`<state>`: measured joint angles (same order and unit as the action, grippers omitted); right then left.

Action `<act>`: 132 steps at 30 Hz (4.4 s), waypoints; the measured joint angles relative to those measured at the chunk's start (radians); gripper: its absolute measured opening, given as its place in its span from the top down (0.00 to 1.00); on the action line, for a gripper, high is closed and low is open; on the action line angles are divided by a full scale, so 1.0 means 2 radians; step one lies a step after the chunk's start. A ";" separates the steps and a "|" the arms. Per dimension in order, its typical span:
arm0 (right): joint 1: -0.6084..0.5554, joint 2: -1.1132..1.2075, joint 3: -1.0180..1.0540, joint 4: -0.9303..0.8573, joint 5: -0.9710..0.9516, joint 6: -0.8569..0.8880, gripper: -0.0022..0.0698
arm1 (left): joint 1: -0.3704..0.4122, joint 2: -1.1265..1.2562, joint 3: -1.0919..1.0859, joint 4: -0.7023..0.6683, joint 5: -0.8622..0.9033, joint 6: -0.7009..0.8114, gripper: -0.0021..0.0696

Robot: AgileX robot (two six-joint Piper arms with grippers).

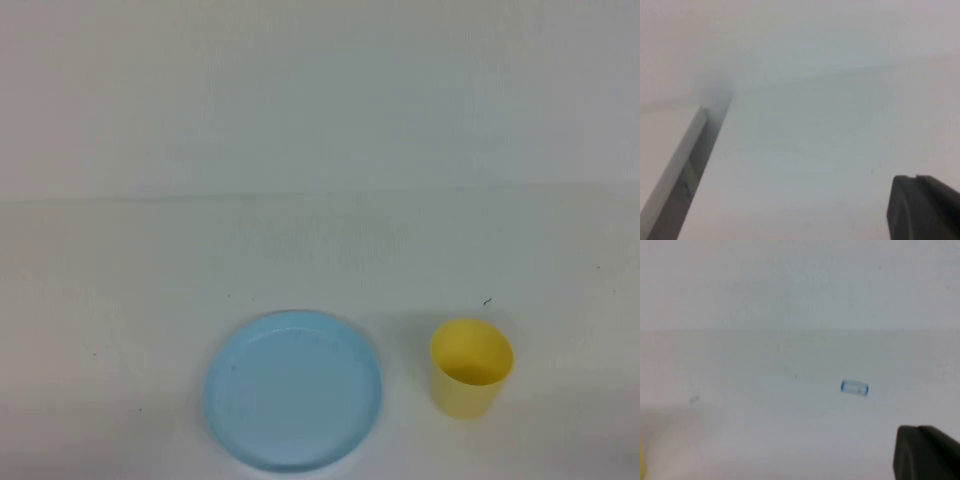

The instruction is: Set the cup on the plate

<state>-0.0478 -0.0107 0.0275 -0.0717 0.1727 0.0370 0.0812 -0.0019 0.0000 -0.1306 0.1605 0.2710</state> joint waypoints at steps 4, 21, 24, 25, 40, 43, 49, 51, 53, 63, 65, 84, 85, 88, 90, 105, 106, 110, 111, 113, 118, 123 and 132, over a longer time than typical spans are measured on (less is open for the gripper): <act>0.000 0.000 0.000 0.002 -0.052 0.004 0.97 | 0.000 0.000 0.000 -0.028 -0.052 0.000 0.97; 0.001 0.000 0.000 0.004 -0.111 0.026 0.97 | 0.000 0.000 0.000 0.031 -0.080 0.037 0.97; 0.001 0.000 0.000 0.004 -0.112 0.028 0.97 | 0.000 0.000 0.000 0.010 -0.098 -0.009 0.97; 0.001 0.000 0.000 0.004 -0.114 0.028 0.97 | 0.000 0.000 0.000 0.007 -0.102 -0.027 0.97; 0.001 0.000 0.000 0.004 -0.224 0.030 0.97 | 0.000 0.000 0.000 -0.046 -0.117 -0.189 0.97; 0.001 0.000 0.000 0.004 -0.225 0.032 0.97 | 0.000 0.000 0.000 -0.046 -0.116 -0.206 0.97; 0.001 0.000 -0.025 -0.028 -0.170 0.034 0.97 | 0.000 0.001 -0.041 -0.046 -0.064 -0.212 0.97; 0.001 0.000 -0.058 -0.035 -0.119 0.041 0.97 | 0.000 0.001 -0.076 -0.043 -0.029 -0.201 0.97; 0.001 0.000 -0.099 -0.037 -0.058 0.044 0.97 | 0.000 0.020 -0.114 -0.032 0.019 -0.188 0.97; 0.001 0.154 -0.257 0.023 0.228 -0.023 0.97 | -0.012 0.183 -0.259 -0.108 0.151 0.028 0.97; 0.001 0.191 -0.276 0.070 0.254 -0.072 0.97 | -0.027 0.218 -0.272 -0.134 0.163 0.060 0.97; 0.001 0.299 -0.292 0.243 0.242 -0.163 0.97 | -0.165 0.703 -0.436 -0.209 0.199 0.136 0.51; 0.001 0.299 -0.292 0.248 0.242 -0.162 0.97 | -0.169 0.726 -0.447 -0.209 0.199 0.136 0.51; 0.001 0.299 -0.292 0.252 0.249 -0.163 0.97 | -0.171 0.779 -0.469 -0.203 0.198 0.132 0.51; 0.001 0.299 -0.292 0.252 0.264 -0.170 0.97 | -0.171 0.805 -0.475 -0.190 0.196 0.118 0.51; 0.002 0.299 -0.292 0.217 0.311 -0.179 0.97 | -0.171 0.912 -0.513 -0.149 0.165 0.091 0.52; 0.002 0.299 -0.292 0.215 0.311 -0.179 0.97 | -0.171 0.917 -0.515 -0.147 0.165 0.091 0.52; 0.002 0.299 -0.292 0.212 0.311 -0.179 0.97 | -0.171 0.935 -0.521 -0.138 0.160 0.091 0.55; 0.002 0.299 -0.292 0.211 0.311 -0.179 0.97 | -0.171 0.938 -0.521 -0.138 0.158 0.091 0.58; 0.002 0.299 -0.292 0.211 0.311 -0.179 0.97 | -0.171 0.943 -0.524 -0.138 0.152 0.098 0.67; 0.002 0.299 -0.292 0.210 0.296 -0.179 0.97 | -0.172 0.948 -0.535 -0.144 0.145 0.106 0.90; 0.002 0.301 -0.292 0.208 0.290 -0.181 0.97 | -0.184 0.952 -0.572 -0.160 0.153 0.110 0.95; 0.002 0.320 -0.292 0.207 0.282 -0.205 0.97 | -0.235 0.971 -0.610 -0.159 0.144 0.111 0.96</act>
<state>-0.0435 0.6303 -0.5557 0.3430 0.7359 -0.3723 -0.3894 1.9400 -1.2207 -0.4481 0.4488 0.4934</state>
